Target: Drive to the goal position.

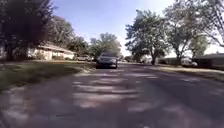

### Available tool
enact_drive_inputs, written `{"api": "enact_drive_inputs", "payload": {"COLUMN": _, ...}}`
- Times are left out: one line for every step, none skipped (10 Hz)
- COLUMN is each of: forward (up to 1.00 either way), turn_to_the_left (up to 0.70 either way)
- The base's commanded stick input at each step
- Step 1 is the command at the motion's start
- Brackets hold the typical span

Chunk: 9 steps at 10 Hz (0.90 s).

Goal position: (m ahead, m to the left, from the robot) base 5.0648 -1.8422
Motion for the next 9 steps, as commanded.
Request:
{"api": "enact_drive_inputs", "payload": {"forward": 1.00, "turn_to_the_left": 0.00}}
{"api": "enact_drive_inputs", "payload": {"forward": 1.00, "turn_to_the_left": 0.00}}
{"api": "enact_drive_inputs", "payload": {"forward": 1.00, "turn_to_the_left": 0.00}}
{"api": "enact_drive_inputs", "payload": {"forward": 1.00, "turn_to_the_left": -0.01}}
{"api": "enact_drive_inputs", "payload": {"forward": 1.00, "turn_to_the_left": -0.02}}
{"api": "enact_drive_inputs", "payload": {"forward": 1.00, "turn_to_the_left": -0.38}}
{"api": "enact_drive_inputs", "payload": {"forward": 1.00, "turn_to_the_left": -0.21}}
{"api": "enact_drive_inputs", "payload": {"forward": 1.00, "turn_to_the_left": -0.13}}
{"api": "enact_drive_inputs", "payload": {"forward": 1.00, "turn_to_the_left": -0.06}}
